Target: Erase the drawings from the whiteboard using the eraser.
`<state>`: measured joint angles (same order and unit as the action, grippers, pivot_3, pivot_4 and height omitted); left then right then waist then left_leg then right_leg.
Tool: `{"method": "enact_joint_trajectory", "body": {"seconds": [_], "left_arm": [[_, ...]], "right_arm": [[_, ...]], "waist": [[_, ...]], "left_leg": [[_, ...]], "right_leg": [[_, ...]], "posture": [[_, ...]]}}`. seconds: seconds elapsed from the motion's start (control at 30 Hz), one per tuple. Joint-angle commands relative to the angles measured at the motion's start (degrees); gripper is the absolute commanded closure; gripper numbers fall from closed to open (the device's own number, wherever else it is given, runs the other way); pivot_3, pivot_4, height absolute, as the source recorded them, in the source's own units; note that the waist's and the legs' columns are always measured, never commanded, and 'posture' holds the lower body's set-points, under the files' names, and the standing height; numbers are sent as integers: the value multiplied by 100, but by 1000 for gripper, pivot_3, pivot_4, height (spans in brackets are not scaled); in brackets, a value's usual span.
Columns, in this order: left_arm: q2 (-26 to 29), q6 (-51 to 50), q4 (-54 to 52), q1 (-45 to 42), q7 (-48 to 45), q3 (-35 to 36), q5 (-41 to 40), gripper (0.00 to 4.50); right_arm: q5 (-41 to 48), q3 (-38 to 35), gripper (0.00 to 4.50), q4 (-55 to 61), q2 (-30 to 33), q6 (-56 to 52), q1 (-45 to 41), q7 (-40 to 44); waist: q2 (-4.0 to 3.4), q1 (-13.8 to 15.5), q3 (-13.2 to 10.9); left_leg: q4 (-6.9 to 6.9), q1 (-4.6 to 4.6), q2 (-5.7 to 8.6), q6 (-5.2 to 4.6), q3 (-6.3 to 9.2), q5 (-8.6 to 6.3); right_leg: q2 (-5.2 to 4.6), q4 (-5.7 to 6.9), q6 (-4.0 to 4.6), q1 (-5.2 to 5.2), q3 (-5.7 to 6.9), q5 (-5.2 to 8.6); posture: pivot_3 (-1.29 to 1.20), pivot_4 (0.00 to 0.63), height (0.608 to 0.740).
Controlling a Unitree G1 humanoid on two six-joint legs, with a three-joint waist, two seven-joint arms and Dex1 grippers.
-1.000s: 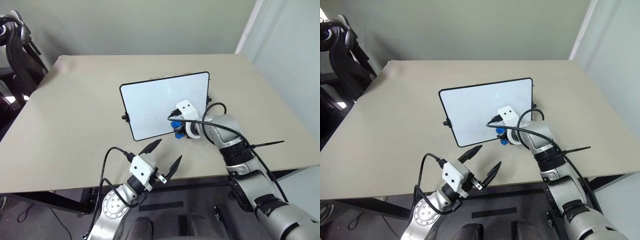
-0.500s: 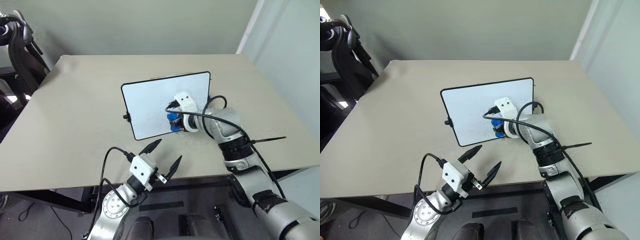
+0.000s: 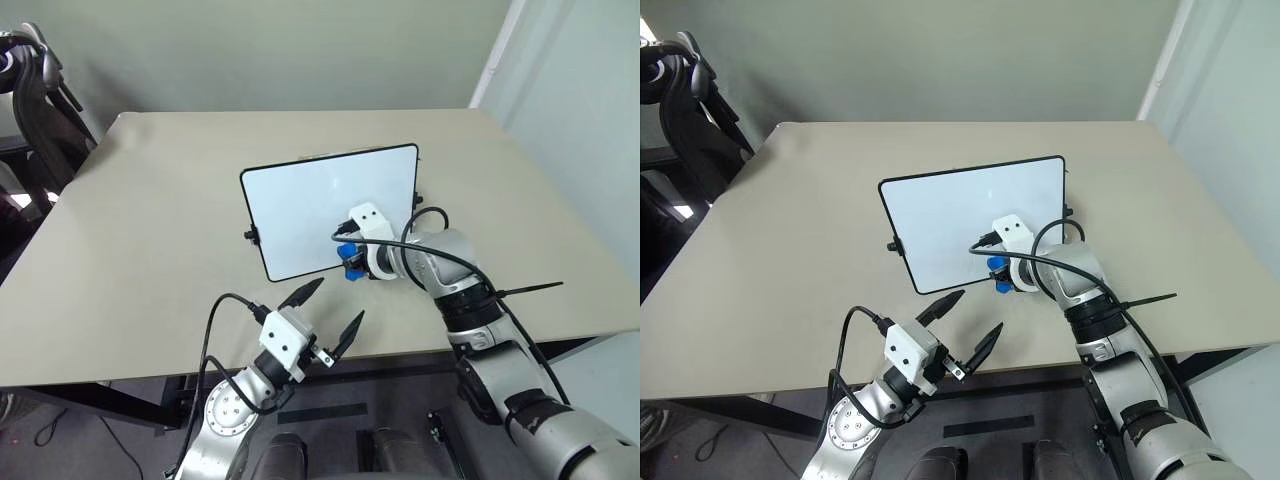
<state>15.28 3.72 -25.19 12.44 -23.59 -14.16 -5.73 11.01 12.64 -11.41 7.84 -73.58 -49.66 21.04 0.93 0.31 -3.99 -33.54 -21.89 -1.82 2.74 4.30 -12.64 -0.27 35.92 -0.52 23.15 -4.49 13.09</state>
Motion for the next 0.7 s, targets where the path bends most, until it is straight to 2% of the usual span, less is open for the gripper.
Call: {"method": "enact_joint_trajectory", "body": {"seconds": [0.03, 0.3, 0.43, 0.7], "left_arm": [[-29, 104, -132, -13, 18, 33, -12, 0], [-11, 91, -161, -1, 21, 63, -32, 0], [-1, 79, -175, -2, 11, 65, -36, 0], [-3, 36, -180, -50, -3, 36, -31, 0]], "right_arm": [[-36, -7, 3342, -339, -25, -9, -56, -25], [-47, -667, 3342, -373, -38, 366, -436, -307], [-13, -712, 3342, -118, -2, 306, -506, -308], [30, -706, 3342, 55, -96, 239, -477, -327]], "waist": [[-10, -1, 12], [-28, 0, 0], [-35, 0, -11], [-33, -8, -10]], "left_leg": [[-8, 0, 0, -6, 0, -5], [-60, 1, 3, 19, 0, -91], [-60, -25, 8, 16, -3, -91], [-59, -10, 7, -3, -3, -79]], "right_leg": [[0, 0, -3, 0, 0, 2], [1, -1, 3, 6, -9, 0], [2, -1, 30, 16, -18, -17], [6, 0, 30, 18, -18, -18]], "posture": [[0, 150, 730], [0, 150, 730], [0, 150, 730], [0, 150, 730]]}}
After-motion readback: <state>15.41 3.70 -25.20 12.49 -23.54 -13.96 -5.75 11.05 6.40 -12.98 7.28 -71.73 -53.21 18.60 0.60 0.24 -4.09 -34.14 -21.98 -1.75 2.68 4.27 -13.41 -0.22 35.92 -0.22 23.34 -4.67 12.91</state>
